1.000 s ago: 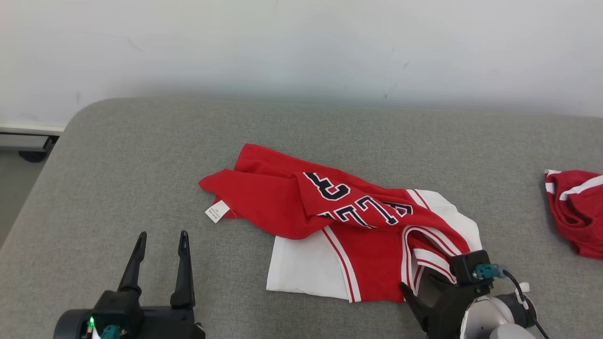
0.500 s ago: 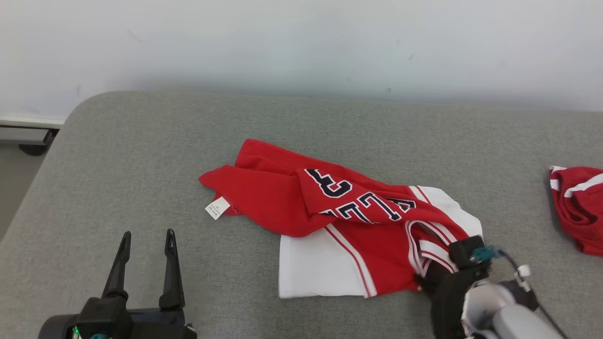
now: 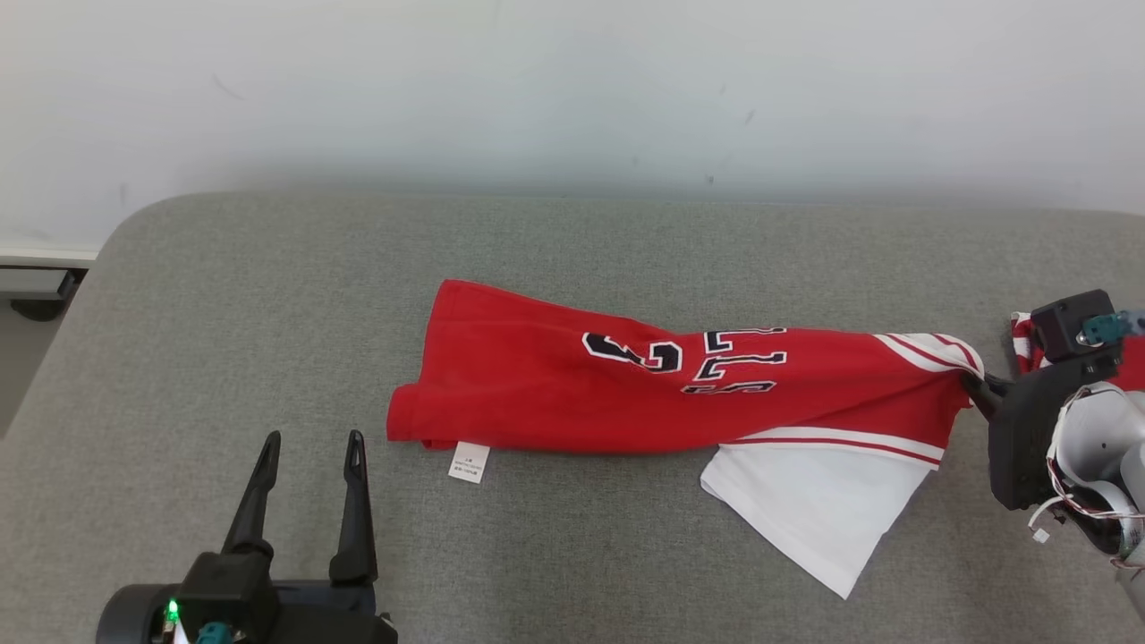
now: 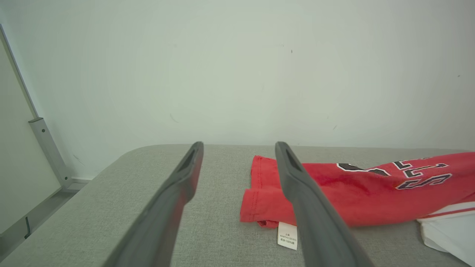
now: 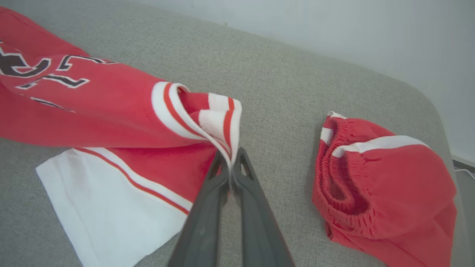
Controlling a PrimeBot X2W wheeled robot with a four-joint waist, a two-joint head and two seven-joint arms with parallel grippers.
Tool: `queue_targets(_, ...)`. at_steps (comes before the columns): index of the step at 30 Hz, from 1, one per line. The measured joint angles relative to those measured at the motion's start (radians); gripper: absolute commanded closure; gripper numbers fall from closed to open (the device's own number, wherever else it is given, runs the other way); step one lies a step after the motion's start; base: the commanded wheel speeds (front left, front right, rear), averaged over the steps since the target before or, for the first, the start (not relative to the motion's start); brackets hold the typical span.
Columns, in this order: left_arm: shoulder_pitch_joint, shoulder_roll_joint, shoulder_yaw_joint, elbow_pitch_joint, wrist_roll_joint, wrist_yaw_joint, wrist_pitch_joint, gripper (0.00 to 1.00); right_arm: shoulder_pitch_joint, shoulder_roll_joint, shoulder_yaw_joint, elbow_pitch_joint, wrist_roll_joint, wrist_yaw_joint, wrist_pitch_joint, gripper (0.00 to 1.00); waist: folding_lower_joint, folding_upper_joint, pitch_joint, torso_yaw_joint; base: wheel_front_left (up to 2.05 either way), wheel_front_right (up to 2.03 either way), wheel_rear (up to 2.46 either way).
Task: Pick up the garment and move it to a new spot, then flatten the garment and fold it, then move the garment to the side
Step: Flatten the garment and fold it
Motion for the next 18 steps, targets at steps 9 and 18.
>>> queue_targets(9,-0.002,-0.002,-0.025,0.001,-0.001,0.0,0.026,0.0,-0.085,0.005,0.056,0.148,-0.007,0.017,0.039,0.51,0.0001,0.0001,0.004,0.021,0.0,0.0,0.0)
queue_targets(18,0.009,-0.003,0.002,-0.002,-0.003,0.0,0.039,0.0,-0.095,0.006,0.056,0.094,-0.01,0.022,-0.03,0.0,0.0,0.0,0.008,-0.022,0.0,0.0,0.0)
